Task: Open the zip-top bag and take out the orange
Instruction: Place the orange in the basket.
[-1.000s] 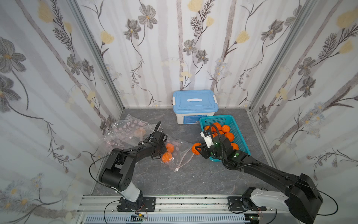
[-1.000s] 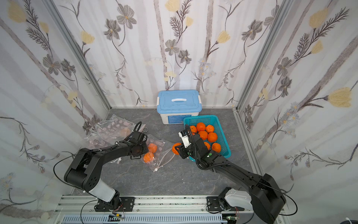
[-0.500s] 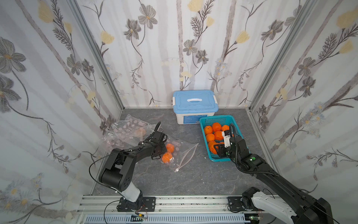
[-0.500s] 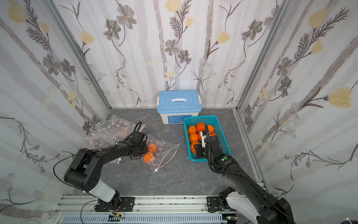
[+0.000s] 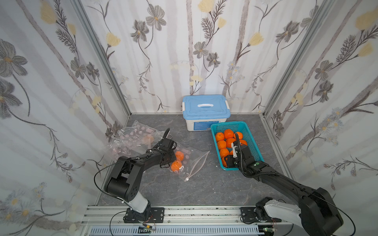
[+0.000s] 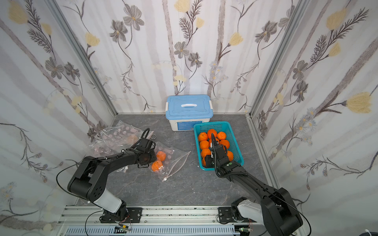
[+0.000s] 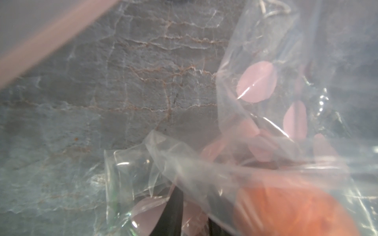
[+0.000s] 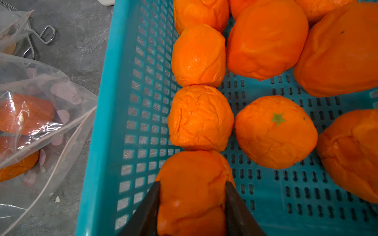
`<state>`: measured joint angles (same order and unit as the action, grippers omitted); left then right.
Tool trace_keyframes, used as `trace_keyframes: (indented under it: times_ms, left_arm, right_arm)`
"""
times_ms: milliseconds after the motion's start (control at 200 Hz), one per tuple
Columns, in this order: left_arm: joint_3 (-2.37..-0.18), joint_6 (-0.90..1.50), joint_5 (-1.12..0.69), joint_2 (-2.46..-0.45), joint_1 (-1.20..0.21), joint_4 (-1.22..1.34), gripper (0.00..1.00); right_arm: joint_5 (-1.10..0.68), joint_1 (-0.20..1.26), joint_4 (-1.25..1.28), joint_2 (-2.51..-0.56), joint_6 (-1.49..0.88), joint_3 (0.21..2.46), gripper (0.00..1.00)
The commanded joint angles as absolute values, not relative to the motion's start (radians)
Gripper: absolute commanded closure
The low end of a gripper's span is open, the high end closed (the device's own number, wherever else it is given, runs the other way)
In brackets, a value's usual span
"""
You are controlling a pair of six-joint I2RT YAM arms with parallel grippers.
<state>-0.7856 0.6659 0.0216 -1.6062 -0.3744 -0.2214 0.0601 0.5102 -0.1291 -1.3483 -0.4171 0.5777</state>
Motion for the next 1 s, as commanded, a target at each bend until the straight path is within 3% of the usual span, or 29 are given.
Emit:
trace_keyframes:
  times_ms: [0,165,460,530,704,994]
  left_arm:
    - [-0.782,0.67,0.0,-1.614,-0.376,-0.297,0.75]
    - [-0.782,0.67,-0.002,-1.614,-0.376,-0.298,0.76]
    - [-0.781,0.67,-0.002,-1.615,-0.376,-0.296,0.76]
    - [-0.782,0.673,-0.002,-1.614,-0.376,-0.295,0.76]
    - [-0.783,0.67,-0.002,-1.612,-0.376,-0.298,0.76]
    - [-0.779,0.672,-0.002,-1.608,-0.376,-0.297,0.75]
  right_arm:
    - [0.023,0.513,-0.154,-1.389,-0.449,0.583,0.58]
    - [0.03,0.512,-0.156,-1.387,-0.445,0.596,0.43]
    - [0.052,0.513,-0.186,-1.201,-0.364,0.643,0.36]
    - [0.009,0.515,-0.154,-1.132,-0.328,0.619,0.4]
    - [-0.244,0.578,0.046,-1.037,-0.319,0.534,0.62]
    - [-0.197,0.852,0.108,-1.288,-0.272,0.628,0.8]
